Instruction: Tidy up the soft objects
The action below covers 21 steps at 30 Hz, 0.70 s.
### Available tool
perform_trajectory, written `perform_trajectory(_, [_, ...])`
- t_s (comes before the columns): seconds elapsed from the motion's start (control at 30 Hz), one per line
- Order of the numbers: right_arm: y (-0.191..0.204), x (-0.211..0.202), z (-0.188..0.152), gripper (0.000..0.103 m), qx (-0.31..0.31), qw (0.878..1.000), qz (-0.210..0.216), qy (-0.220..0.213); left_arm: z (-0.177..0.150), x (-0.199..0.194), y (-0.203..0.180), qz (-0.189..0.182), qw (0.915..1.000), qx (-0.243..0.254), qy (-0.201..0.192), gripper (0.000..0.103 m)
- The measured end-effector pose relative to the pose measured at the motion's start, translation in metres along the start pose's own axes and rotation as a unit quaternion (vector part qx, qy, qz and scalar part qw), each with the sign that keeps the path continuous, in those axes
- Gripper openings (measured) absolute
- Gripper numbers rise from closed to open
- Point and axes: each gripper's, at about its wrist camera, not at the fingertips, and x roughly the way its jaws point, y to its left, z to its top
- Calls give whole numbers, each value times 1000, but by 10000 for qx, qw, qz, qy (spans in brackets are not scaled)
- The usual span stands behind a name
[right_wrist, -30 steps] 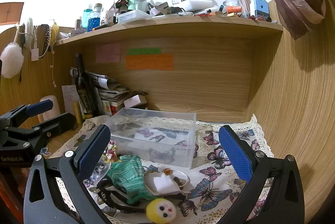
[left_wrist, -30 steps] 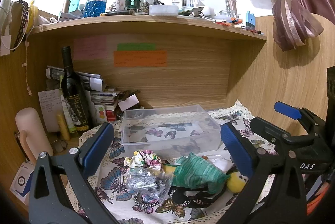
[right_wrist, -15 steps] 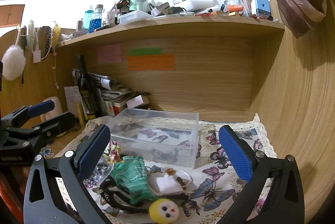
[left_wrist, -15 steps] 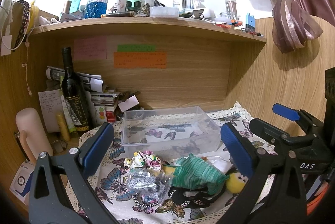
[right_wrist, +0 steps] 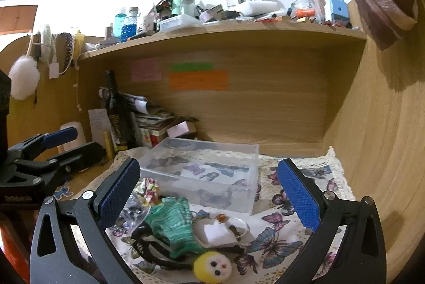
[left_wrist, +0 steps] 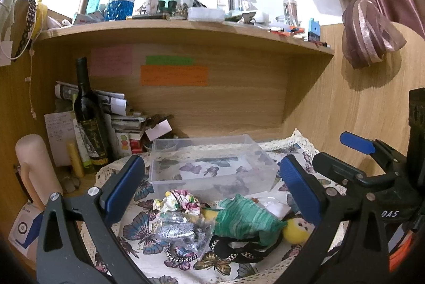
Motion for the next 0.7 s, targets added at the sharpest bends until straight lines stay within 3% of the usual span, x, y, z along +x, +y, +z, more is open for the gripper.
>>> perform_trajectory(0.13, [-3,5,-6,93,38,9999,55,138,-5,6,4,4,9999,-73,142,99])
perform_trajectory(0.2, [-7,9,-11,86,108,9995,104,270,-9,9,9,67,9996,-127,230,86])
perform_trajectory(0.4, [-18,20,-35,71,196,9964,122,820,-35,21,26,183,9966,-276,749,80])
perform_trajectory(0.57, [-22,30,-58,66,285,9909,172,1304,-63,36,34,266,9909,-364,1271,73])
perform_trajectory(0.7, [-24,35,-74,64,259,9859,196,1640,-79,48,39,279,9860,-485,1571,72])
